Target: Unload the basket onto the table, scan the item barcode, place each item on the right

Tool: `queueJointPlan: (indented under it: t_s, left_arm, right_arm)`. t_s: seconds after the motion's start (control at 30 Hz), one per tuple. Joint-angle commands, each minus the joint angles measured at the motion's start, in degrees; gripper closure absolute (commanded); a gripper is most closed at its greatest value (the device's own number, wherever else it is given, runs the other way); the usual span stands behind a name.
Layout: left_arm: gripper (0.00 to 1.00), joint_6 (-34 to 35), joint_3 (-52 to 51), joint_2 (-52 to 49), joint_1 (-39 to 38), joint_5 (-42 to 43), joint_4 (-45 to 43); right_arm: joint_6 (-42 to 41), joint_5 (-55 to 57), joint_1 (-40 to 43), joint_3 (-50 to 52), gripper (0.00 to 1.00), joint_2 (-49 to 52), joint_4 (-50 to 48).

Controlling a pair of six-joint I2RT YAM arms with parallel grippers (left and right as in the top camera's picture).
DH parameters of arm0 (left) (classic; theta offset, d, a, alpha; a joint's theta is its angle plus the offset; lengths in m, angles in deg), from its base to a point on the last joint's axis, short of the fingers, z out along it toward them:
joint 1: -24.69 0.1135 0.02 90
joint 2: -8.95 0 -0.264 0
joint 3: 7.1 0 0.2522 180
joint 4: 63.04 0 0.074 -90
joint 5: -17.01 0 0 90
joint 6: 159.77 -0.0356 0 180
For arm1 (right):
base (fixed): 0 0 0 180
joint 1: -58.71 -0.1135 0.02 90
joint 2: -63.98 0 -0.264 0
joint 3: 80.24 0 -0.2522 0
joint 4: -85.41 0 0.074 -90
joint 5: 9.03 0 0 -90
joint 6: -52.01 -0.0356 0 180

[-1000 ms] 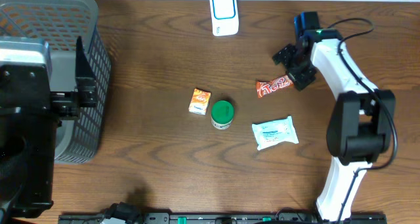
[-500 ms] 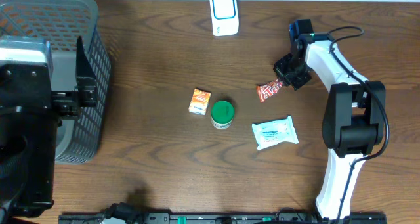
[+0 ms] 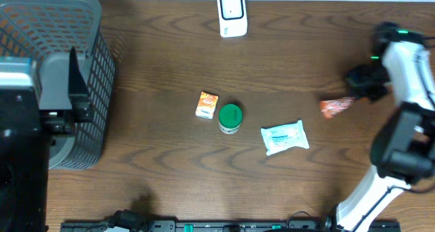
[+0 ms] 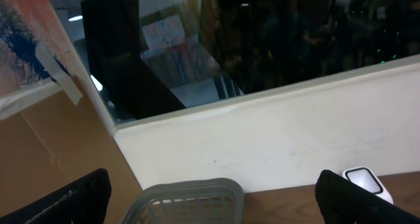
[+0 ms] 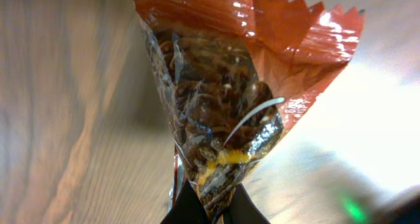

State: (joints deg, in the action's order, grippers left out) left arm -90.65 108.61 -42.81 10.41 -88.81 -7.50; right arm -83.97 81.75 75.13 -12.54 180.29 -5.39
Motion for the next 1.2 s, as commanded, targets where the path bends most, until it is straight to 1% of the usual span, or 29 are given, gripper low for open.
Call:
queueJointPlan:
  t_s: [0.0, 0.07, 0.1, 0.23, 0.4, 0.53, 0.57, 0.6, 0.67, 0.73, 0.77, 0.8, 0.83, 0.87, 0.9, 0.97, 1.03, 1.1, 1.17]
  left_arm:
    - [0.01, -0.5, -0.8, 0.9, 0.3, -0.8, -0.3]
    - [0.01, -0.5, -0.8, 1.3, 0.3, -0.8, -0.2]
    - [0.01, 0.4, -0.8, 1.8, 0.3, -0.7, -0.2]
    - [0.01, 4.8, -0.9, 3.2, 0.3, -0.7, -0.3]
    - [0.0, 9.1, -0.9, 3.6, 0.3, -0.7, -0.7]
    - [0.01, 14.2, -0.9, 3.6, 0.3, -0.7, -0.7]
    - [0.01, 15.3, -0.9, 3.5, 0.3, -0.7, -0.6]
    - [0.01, 16.2, -0.9, 3.5, 0.3, -0.7, -0.6]
    - [0.01, 17.2, -0.9, 3.5, 0.3, -0.7, -0.3]
    - [0.01, 17.2, -0.9, 3.5, 0.3, -0.8, 0.2]
    - [0.01, 17.2, -0.9, 3.5, 0.3, -0.8, 0.2]
    - [0.01, 17.2, -0.9, 3.5, 0.3, -0.8, 0.2]
    - [0.0, 17.2, -0.9, 3.6, 0.3, -0.8, 0.2]
    - [0.01, 17.2, -0.9, 3.6, 0.3, -0.8, 0.1]
    - [0.01, 17.2, -0.9, 3.6, 0.3, -0.8, -0.1]
    - [0.01, 17.1, -0.9, 3.6, 0.3, -0.8, -0.9]
    - [0.01, 17.1, -0.9, 3.6, 0.3, -0.8, -2.1]
    - [0.01, 17.1, -0.9, 3.6, 0.3, -0.8, -3.2]
    - [0.01, 17.1, -0.9, 3.6, 0.3, -0.8, -4.0]
  right_arm:
    - [4.7, 9.7, 8.8, -1.2, 0.99, -3.1, 0.9]
    - [5.4, 14.1, 14.4, -1.1, 0.99, -3.0, -0.1]
    - [5.7, 17.3, 18.9, -1.0, 0.99, -2.7, -1.5]
    - [7.9, 18.0, 27.5, -0.7, 0.99, -2.4, -7.0]
    - [8.6, 17.7, 34.8, -0.5, 0.99, -1.7, -15.2]
    - [8.3, 17.6, 37.7, -0.3, 0.99, -0.7, -21.1]
    - [8.3, 17.6, 37.9, 0.0, 0.97, -0.5, -22.7]
    - [8.3, 17.6, 38.0, 0.3, 0.94, -0.1, -24.4]
    - [8.4, 17.6, 37.9, 0.4, 0.73, 0.6, -26.4]
    - [8.4, 17.2, 37.7, 0.4, 0.65, 1.0, -27.6]
    - [8.4, 16.8, 37.6, 0.4, 0.59, 1.1, -28.0]
    - [8.4, 16.0, 37.5, 0.4, 0.46, 1.1, -28.4]
    - [8.4, 14.3, 37.5, 0.3, 0.31, 1.0, -28.6]
    - [8.4, 12.6, 37.5, 0.2, 0.2, 0.9, -28.6]
    - [8.7, 9.5, 37.5, -0.1, 0.12, 0.7, -28.3]
    - [10.4, 3.6, 37.4, -0.5, 0.07, 0.0, -28.2]
    - [13.2, -4.9, 36.9, -0.7, 0.04, -1.4, -27.1]
    - [16.8, -14.2, 35.9, -0.8, 0.04, -2.7, -24.7]
    - [18.0, -22.5, 34.2, -0.8, 0.05, -4.0, -22.2]
